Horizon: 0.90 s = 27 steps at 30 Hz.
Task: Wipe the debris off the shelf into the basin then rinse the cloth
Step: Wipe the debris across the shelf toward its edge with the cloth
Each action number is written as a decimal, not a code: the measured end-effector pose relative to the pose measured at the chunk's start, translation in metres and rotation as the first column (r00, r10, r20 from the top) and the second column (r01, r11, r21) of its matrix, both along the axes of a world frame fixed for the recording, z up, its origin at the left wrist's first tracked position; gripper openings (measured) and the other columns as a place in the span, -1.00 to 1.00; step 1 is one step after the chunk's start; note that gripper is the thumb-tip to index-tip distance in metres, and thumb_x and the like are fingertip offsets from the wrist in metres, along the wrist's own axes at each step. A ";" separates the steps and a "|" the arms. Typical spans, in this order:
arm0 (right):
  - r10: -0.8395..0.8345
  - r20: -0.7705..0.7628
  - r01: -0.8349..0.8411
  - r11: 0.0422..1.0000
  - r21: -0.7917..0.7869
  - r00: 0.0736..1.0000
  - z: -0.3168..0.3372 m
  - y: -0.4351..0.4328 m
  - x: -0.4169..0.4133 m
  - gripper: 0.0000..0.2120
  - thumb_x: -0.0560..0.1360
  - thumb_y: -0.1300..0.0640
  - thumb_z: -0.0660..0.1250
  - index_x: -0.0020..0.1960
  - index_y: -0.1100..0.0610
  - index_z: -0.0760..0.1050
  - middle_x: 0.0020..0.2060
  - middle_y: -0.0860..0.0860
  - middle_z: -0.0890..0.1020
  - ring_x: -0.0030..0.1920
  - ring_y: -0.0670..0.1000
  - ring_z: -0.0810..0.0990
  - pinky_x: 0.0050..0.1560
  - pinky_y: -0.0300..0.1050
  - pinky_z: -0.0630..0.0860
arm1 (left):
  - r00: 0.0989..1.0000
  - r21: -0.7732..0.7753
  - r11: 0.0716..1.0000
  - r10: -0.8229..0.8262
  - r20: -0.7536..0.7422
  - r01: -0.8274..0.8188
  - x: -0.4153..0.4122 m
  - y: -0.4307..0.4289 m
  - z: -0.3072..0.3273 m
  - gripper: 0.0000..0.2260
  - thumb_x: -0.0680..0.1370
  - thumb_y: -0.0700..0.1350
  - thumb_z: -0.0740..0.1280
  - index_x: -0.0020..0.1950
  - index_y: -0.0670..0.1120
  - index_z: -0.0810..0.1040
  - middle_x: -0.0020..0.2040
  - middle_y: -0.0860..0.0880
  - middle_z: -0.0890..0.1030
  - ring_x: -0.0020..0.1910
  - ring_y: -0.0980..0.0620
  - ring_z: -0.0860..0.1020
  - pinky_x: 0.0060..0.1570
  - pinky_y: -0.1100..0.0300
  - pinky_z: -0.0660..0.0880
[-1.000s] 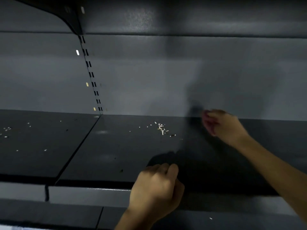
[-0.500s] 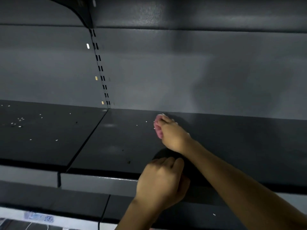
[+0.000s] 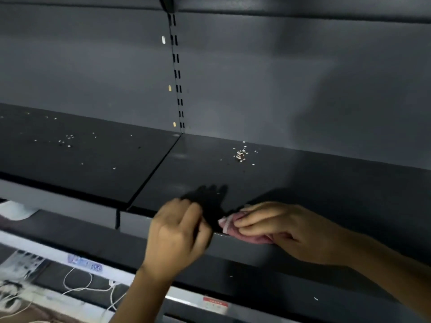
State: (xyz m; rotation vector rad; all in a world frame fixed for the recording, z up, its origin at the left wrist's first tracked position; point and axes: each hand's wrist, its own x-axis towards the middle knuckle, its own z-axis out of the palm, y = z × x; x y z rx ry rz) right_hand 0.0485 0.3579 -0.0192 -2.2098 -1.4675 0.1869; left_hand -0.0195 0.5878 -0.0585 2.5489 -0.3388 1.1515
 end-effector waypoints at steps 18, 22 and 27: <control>0.254 0.331 -0.276 0.961 0.019 0.909 0.001 0.082 0.034 -0.84 0.52 0.17 0.27 -0.05 0.13 0.64 0.01 0.00 0.66 0.04 0.04 0.51 0.14 -0.19 0.48 | 0.994 -0.036 0.999 0.037 0.100 -0.034 0.006 0.010 -0.014 -0.92 0.43 -0.23 0.14 -0.27 -0.12 0.30 -0.45 -0.13 0.36 -0.43 -0.09 0.28 -0.38 0.10 0.24; 0.014 0.347 -0.026 0.999 0.029 0.938 -0.005 0.098 0.075 -0.70 0.49 0.27 0.30 0.21 0.12 0.54 0.24 -0.04 0.56 0.18 0.01 0.49 0.28 -0.23 0.40 | 0.996 -0.012 0.999 0.041 0.081 -0.040 0.005 0.011 -0.013 -0.82 0.39 -0.24 0.14 -0.41 -0.21 0.39 -0.45 -0.13 0.37 -0.43 -0.08 0.27 -0.38 0.11 0.24; -0.149 0.396 0.187 0.981 -0.059 0.906 0.019 0.090 0.110 -0.65 0.54 0.29 0.23 0.30 0.12 0.46 0.33 -0.05 0.48 0.31 -0.02 0.41 0.34 -0.20 0.31 | 0.997 0.009 0.998 0.062 0.041 -0.062 0.003 0.009 -0.008 -0.82 0.40 -0.23 0.15 -0.40 -0.22 0.40 -0.45 -0.13 0.38 -0.46 -0.11 0.32 -0.39 0.09 0.27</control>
